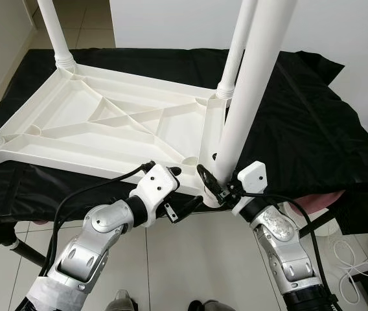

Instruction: Building children table

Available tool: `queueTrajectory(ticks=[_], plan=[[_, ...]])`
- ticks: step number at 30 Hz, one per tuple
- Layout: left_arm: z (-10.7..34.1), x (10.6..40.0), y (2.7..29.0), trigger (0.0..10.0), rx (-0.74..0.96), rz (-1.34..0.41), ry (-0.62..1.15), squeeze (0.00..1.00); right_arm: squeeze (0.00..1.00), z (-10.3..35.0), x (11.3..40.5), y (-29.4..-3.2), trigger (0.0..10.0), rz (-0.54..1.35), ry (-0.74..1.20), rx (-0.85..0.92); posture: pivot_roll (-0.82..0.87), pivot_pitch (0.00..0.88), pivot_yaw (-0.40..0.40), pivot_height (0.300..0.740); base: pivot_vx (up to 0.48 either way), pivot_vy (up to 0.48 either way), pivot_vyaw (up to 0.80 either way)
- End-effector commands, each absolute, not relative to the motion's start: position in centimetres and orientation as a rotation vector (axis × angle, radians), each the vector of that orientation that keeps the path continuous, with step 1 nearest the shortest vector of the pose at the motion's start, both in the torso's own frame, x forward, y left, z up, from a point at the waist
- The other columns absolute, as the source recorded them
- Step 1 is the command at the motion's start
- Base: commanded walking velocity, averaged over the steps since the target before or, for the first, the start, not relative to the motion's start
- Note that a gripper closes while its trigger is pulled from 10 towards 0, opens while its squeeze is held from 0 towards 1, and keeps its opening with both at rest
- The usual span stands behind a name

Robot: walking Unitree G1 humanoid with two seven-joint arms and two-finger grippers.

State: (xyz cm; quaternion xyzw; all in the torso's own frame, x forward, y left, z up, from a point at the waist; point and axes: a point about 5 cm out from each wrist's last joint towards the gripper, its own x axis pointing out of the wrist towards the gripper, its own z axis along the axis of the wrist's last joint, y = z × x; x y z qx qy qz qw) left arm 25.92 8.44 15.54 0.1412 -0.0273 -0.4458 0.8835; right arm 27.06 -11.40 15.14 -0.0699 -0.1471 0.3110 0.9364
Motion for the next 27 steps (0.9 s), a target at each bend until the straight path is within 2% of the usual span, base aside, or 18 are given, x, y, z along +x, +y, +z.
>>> queueTrajectory(ticks=[1,9,27], plan=[[15.4,25.7,8.4,10.0,0.289,-0.923,-0.049,0.00,0.00,14.1,26.8,-11.4,10.0,0.648,-0.257,-0.129,0.05,0.084,-0.058,0.740,0.000,0.000,0.00],[15.4,25.7,8.5,10.0,0.297,-0.929,-0.048,0.00,0.00,13.7,27.4,-11.5,10.0,0.604,-0.185,-0.024,0.06,0.080,-0.056,0.740,0.000,0.000,0.00],[15.5,25.6,8.5,10.0,0.293,-0.926,-0.044,0.00,0.00,12.6,28.2,-11.4,10.0,0.552,-0.054,0.008,0.06,0.086,-0.059,0.740,0.000,0.000,0.00]])
